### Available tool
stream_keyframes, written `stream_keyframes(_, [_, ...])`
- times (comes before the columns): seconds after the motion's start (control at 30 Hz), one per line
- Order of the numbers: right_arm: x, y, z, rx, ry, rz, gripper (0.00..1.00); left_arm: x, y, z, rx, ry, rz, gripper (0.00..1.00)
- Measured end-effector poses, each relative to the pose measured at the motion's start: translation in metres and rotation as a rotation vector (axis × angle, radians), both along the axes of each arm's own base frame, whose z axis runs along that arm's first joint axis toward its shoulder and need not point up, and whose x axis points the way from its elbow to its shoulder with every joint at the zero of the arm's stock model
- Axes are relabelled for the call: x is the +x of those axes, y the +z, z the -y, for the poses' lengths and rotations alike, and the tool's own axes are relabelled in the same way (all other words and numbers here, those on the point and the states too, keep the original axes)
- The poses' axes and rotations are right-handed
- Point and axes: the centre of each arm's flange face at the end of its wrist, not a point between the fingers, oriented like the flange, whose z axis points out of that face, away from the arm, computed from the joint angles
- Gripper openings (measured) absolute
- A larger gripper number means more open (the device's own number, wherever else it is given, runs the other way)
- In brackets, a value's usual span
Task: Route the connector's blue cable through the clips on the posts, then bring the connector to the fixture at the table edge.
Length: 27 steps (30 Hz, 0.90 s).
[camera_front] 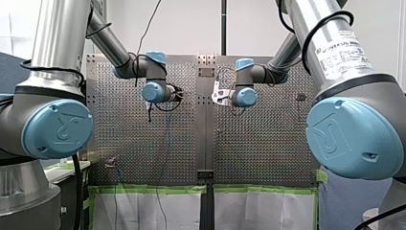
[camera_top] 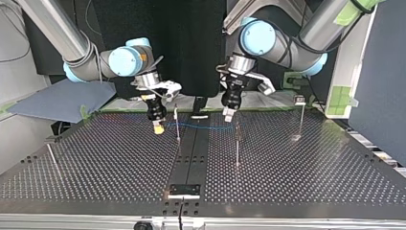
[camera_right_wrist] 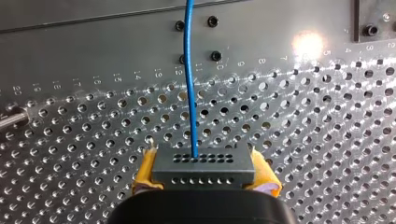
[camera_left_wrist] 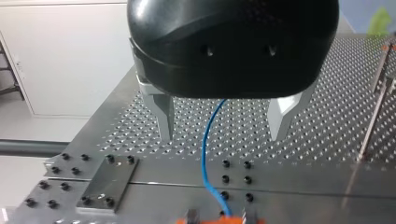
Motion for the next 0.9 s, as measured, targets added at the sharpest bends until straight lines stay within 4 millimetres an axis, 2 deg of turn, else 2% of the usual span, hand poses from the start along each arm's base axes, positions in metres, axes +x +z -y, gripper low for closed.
stream_keyframes(0.2, [-0.002,-0.001,0.001,0.002,-0.003,-0.006,0.00,-0.001,-0.001,0.023,-0.001,-0.001,-0.035,0.99])
stream_keyframes(0.37, [-0.002,-0.002,0.002,0.003,-0.003,-0.007,0.00,-0.004,0.011,0.041,-0.011,0.001,-0.026,0.99])
stream_keyframes(0.53, [-0.002,-0.003,0.002,0.005,-0.004,-0.008,0.00,-0.003,0.021,0.047,-0.015,0.028,-0.012,0.99])
stream_keyframes(0.9, [-0.002,-0.004,0.002,0.007,-0.004,-0.010,0.00,0.014,0.004,0.059,0.022,0.108,-0.046,0.99])
